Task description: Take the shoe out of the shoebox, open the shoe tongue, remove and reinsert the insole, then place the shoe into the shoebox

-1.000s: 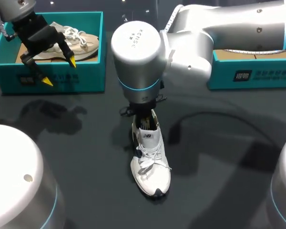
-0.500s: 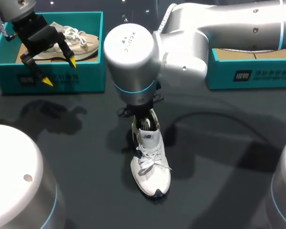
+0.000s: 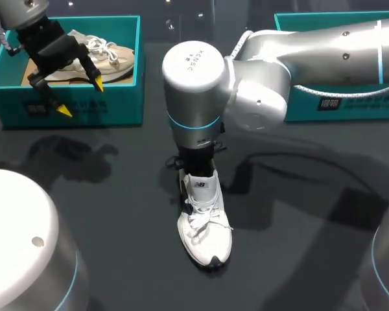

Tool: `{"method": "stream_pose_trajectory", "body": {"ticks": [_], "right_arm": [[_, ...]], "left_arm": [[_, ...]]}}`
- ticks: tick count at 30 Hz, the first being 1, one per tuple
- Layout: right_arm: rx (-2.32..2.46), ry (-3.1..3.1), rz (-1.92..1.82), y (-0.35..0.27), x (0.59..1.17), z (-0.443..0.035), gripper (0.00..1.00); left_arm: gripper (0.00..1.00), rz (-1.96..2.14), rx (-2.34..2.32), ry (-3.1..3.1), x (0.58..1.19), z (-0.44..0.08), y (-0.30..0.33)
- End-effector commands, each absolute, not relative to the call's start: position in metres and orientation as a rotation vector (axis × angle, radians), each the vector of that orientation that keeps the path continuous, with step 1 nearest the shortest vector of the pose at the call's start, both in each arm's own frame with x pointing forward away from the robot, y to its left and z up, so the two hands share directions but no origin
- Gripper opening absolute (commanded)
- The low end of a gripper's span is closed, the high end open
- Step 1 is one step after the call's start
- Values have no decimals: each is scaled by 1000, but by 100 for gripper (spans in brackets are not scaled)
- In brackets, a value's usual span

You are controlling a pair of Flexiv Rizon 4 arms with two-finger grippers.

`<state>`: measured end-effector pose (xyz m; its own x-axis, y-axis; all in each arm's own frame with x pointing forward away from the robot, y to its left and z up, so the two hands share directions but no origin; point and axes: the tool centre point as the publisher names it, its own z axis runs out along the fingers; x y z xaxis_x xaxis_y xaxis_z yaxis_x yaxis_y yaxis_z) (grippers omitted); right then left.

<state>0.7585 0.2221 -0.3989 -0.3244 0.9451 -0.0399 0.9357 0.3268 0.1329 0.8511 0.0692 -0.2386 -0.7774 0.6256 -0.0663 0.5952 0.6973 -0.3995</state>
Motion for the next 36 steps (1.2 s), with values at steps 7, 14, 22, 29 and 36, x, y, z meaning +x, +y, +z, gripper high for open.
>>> {"method": "stream_pose_trajectory", "body": {"ticks": [7, 14, 22, 29, 36], "right_arm": [[1652, 2338, -14, 221, 754, -358, 0], [1698, 2317, -125, 202, 755, -373, 0], [1752, 2382, -125, 197, 756, -400, 0], [1768, 2444, -89, 208, 750, -407, 0], [1707, 2590, -20, 216, 755, -373, 0]], "left_arm": [[100, 621, -1019, -2827, 850, -238, 70], [100, 621, -1019, -2827, 850, -238, 70], [100, 621, -1019, -2827, 850, -238, 70], [100, 621, -1019, -2827, 850, -238, 70], [100, 621, -1019, -2827, 850, -238, 70]]}}
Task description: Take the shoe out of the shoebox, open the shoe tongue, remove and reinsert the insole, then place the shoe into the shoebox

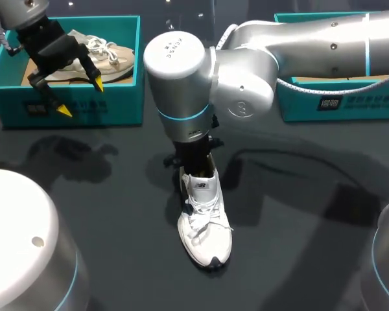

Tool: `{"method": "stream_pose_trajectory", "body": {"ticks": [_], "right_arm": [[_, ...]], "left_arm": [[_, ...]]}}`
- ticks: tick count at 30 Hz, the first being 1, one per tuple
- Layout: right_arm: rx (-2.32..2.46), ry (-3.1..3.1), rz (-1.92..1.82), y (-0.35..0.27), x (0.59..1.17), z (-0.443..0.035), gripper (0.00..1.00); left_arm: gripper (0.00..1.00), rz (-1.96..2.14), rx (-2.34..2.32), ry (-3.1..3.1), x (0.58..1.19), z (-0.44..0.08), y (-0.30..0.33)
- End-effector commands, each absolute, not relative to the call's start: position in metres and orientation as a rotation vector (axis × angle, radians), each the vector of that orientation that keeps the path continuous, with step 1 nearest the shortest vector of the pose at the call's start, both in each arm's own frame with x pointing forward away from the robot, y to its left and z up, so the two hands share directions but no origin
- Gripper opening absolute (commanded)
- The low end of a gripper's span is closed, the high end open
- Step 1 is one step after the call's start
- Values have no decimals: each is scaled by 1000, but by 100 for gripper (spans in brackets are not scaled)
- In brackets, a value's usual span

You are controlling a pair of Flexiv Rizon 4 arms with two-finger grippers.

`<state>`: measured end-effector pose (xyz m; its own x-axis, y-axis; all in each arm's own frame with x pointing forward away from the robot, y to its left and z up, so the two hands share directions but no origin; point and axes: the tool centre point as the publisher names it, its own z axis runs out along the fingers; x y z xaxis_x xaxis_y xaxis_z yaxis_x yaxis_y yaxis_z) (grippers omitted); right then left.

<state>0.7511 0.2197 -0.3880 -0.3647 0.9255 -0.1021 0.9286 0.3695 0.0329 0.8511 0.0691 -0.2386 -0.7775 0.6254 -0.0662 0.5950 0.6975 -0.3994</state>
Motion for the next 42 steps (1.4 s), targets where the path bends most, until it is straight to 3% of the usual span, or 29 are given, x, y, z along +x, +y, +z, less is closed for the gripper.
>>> {"method": "stream_pose_trajectory", "body": {"ticks": [1, 18, 42], "right_arm": [[1711, 2593, -17, 216, 755, -371, 0], [1864, 2695, 26, 218, 734, -354, 0], [1951, 2609, -112, 221, 701, -340, 42]], "left_arm": [[100, 621, -1019, -2827, 850, -238, 70], [100, 621, -1019, -2827, 850, -238, 70], [100, 621, -1019, -2827, 850, -238, 70]]}}
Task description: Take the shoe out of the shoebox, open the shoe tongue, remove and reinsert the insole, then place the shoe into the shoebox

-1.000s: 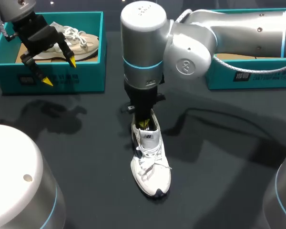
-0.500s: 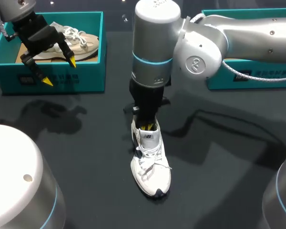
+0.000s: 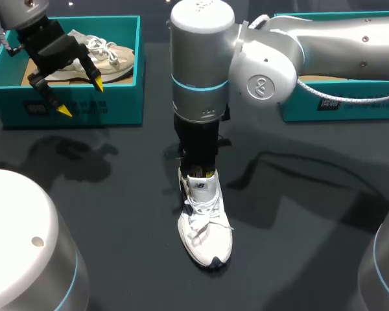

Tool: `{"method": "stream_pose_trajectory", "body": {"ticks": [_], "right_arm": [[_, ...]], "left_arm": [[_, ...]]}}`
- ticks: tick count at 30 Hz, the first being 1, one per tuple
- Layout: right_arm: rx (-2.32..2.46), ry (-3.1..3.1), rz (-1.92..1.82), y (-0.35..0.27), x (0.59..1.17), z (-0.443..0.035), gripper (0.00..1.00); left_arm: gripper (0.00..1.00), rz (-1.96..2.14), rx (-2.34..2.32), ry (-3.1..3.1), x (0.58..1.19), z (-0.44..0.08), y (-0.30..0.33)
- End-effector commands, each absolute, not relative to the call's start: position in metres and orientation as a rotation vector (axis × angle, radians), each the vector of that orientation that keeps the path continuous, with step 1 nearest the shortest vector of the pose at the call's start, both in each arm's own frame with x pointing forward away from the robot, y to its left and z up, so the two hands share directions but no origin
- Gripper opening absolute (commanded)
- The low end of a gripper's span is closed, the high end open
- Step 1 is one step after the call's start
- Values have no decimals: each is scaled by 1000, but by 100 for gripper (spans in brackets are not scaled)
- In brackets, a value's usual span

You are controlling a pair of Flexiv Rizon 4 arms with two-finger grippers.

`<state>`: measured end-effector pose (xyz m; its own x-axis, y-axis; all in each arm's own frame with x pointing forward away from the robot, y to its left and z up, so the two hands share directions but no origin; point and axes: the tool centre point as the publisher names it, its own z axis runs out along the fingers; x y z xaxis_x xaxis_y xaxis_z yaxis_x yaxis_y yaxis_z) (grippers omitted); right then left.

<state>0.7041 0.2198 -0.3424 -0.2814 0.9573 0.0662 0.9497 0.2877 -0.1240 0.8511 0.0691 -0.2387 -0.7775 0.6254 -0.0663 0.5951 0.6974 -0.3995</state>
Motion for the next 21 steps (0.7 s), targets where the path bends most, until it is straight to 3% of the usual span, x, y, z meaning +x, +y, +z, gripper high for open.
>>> {"method": "stream_pose_trajectory", "body": {"ticks": [1, 3, 7, 21], "right_arm": [[-1810, -2419, 109, 221, 700, -340, 45], [-1813, -2415, 116, 220, 699, -341, 55], [-1816, -2412, 119, 219, 697, -342, 100], [-1857, -2429, 119, 217, 689, -335, 100]], "left_arm": [[100, 621, -1019, -2827, 850, -238, 70], [100, 621, -1019, -2827, 850, -238, 70], [100, 621, -1019, -2827, 850, -238, 70], [100, 621, -1019, -2827, 850, -238, 70]]}}
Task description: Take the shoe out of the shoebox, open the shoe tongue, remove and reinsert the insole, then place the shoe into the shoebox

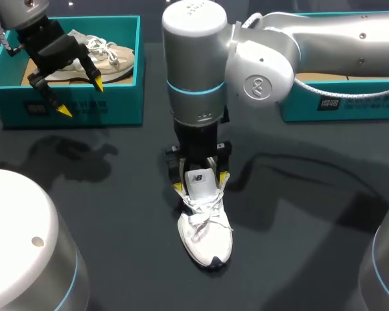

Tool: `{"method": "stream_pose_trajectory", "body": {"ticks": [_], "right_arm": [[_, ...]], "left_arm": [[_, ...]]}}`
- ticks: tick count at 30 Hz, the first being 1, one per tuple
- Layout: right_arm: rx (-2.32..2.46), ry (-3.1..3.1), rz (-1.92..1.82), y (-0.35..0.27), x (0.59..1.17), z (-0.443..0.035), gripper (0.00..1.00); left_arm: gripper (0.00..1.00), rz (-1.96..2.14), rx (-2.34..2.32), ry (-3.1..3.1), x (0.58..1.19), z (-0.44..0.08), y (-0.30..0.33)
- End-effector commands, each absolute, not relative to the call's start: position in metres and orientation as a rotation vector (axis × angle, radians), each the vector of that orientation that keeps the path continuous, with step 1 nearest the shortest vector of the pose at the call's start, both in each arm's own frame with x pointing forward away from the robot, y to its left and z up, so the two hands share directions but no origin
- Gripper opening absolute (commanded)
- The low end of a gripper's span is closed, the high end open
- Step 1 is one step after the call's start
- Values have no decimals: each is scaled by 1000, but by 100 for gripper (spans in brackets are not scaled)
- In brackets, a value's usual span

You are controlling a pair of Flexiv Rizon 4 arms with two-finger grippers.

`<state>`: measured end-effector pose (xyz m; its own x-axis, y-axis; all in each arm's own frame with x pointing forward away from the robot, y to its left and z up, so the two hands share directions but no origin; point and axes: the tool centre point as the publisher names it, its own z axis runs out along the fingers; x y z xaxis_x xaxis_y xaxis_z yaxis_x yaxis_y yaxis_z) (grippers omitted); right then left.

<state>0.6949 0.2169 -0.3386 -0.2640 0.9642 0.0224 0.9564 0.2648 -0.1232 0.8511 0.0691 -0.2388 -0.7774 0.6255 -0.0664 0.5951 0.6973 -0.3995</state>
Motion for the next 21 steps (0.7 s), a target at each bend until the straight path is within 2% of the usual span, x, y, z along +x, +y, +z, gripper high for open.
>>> {"method": "stream_pose_trajectory", "body": {"ticks": [1, 21], "right_arm": [[-1859, -2429, 117, 216, 688, -334, 100], [-1878, -2399, 66, 207, 661, -324, 100]], "left_arm": [[100, 621, -1019, -2827, 850, -238, 70], [100, 621, -1019, -2827, 850, -238, 70]]}}
